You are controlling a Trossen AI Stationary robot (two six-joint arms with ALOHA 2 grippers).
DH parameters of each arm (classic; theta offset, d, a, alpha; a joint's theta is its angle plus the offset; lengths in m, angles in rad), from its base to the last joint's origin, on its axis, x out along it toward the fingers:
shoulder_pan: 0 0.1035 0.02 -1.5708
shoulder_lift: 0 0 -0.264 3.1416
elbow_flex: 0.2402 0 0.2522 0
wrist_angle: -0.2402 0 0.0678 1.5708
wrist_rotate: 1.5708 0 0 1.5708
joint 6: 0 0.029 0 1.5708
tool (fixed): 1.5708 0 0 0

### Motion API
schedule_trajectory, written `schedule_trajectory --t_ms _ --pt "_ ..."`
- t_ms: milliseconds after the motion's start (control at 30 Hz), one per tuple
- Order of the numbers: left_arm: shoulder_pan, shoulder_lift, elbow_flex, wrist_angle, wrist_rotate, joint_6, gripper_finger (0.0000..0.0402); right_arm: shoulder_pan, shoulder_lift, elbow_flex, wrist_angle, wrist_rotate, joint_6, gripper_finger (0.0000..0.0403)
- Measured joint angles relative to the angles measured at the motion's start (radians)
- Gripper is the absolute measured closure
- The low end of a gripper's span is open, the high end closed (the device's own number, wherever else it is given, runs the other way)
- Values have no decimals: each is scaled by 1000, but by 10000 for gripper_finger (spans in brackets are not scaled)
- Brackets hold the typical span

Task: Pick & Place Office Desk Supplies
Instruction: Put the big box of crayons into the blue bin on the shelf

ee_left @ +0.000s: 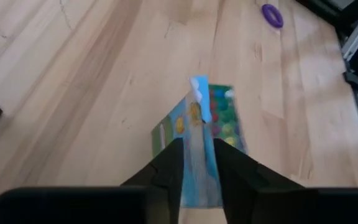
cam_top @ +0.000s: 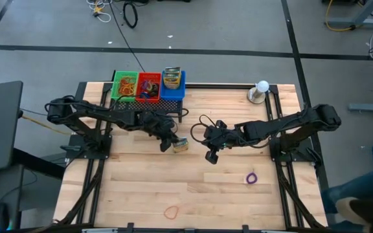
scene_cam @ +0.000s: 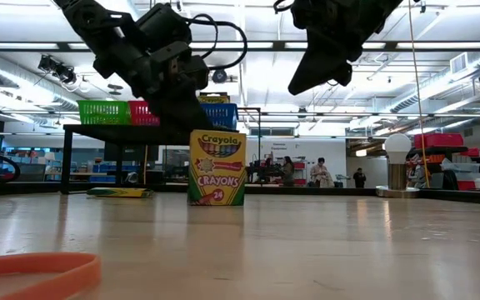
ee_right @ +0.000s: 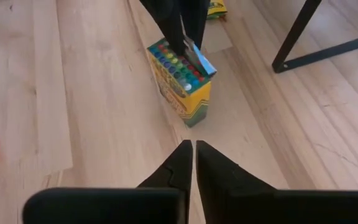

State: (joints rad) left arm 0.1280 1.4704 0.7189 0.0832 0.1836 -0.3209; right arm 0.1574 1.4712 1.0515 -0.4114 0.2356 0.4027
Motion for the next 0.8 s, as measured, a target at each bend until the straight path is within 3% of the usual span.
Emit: schedule_trajectory --t_ms 500,667,800 --pt "-2 -63 1 17 -2 -22 209 -4 0 0 35 0 -15 371" --pt "21 -133 1 3 -6 -28 199 -5 0 0 45 -1 -18 371" --pt "32 -198 0 -50 -71 -35 220 -17 1 0 62 -61 -23 371"
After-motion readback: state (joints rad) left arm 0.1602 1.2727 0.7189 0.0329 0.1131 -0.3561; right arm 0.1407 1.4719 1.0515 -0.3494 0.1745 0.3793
